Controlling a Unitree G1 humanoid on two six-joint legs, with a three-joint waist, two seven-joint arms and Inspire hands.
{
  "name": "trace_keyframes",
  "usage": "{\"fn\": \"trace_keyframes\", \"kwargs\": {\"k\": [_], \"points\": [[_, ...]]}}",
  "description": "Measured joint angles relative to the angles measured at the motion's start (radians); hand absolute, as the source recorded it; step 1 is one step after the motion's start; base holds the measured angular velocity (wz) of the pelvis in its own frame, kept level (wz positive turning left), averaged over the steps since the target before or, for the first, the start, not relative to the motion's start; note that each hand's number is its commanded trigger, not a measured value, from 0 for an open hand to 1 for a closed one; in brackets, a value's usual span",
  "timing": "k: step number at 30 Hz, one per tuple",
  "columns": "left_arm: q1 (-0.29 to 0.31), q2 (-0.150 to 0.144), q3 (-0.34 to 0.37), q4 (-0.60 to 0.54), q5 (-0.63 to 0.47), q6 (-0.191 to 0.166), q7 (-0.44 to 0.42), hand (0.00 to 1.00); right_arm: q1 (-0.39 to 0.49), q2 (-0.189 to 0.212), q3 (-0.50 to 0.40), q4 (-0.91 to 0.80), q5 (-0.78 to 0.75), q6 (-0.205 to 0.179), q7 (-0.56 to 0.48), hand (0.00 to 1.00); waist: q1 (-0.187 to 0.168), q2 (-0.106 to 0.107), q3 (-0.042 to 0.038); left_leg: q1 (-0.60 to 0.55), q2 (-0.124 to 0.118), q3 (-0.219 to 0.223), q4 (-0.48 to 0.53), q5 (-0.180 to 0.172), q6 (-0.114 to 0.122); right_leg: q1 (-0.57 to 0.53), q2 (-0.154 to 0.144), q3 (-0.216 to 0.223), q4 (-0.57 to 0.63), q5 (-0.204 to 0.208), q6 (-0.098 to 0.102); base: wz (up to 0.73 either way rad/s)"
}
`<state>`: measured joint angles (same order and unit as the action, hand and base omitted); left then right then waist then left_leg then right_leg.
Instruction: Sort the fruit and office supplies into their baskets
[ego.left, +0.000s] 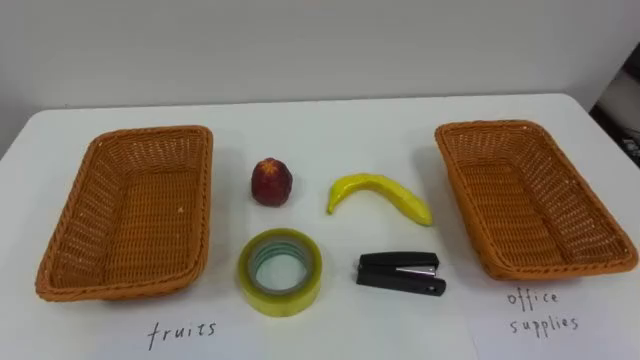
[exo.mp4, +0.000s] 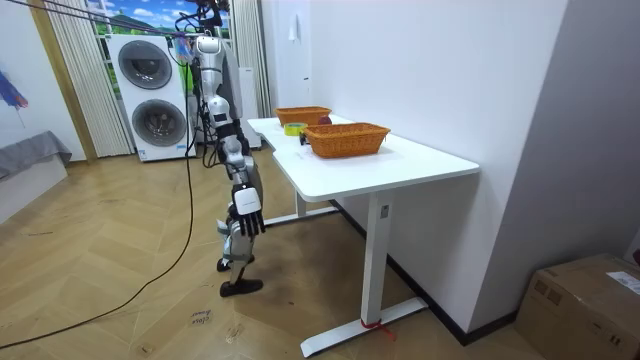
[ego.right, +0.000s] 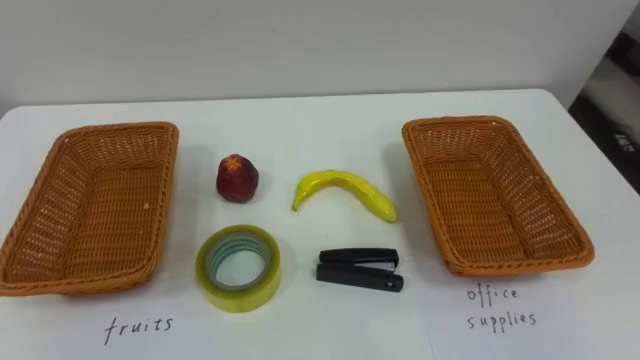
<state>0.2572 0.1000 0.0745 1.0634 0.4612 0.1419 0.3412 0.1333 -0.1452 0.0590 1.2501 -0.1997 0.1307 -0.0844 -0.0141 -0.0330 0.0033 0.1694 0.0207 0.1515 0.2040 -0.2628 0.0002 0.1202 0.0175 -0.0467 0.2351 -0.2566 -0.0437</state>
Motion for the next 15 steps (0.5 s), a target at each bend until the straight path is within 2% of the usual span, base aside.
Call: {"fn": "trace_keyframes", "kwargs": {"k": [7,11,15], "points": [[0.006,-0.007,0.002,0.005,0.005,0.000,-0.001,0.00,0.002,0.000,0.001,-0.001,0.002,0.000,-0.001,0.00,0.022,0.002,-0.0008,0.002,-0.001,-0.013,0.001,0.000,0.000,0.005,0.001,-0.014,0.001,0.000,0.000,0.04],[0.014,-0.005,0.001,-0.004,0.005,0.003,-0.003,0.00,0.002,0.000,0.000,-0.003,0.029,0.001,-0.002,0.00,0.022,0.003,-0.0009,0.002,-0.001,-0.016,0.001,0.000,0.000,0.006,-0.005,-0.023,0.001,0.000,0.000,0.02],[0.013,0.004,0.001,-0.005,0.003,0.002,-0.006,0.00,0.004,0.000,-0.001,-0.002,0.171,-0.001,-0.001,0.00,0.019,0.005,-0.0005,0.003,-0.001,-0.017,0.002,0.000,0.000,0.010,-0.005,-0.023,0.001,0.000,0.000,0.00]]}}
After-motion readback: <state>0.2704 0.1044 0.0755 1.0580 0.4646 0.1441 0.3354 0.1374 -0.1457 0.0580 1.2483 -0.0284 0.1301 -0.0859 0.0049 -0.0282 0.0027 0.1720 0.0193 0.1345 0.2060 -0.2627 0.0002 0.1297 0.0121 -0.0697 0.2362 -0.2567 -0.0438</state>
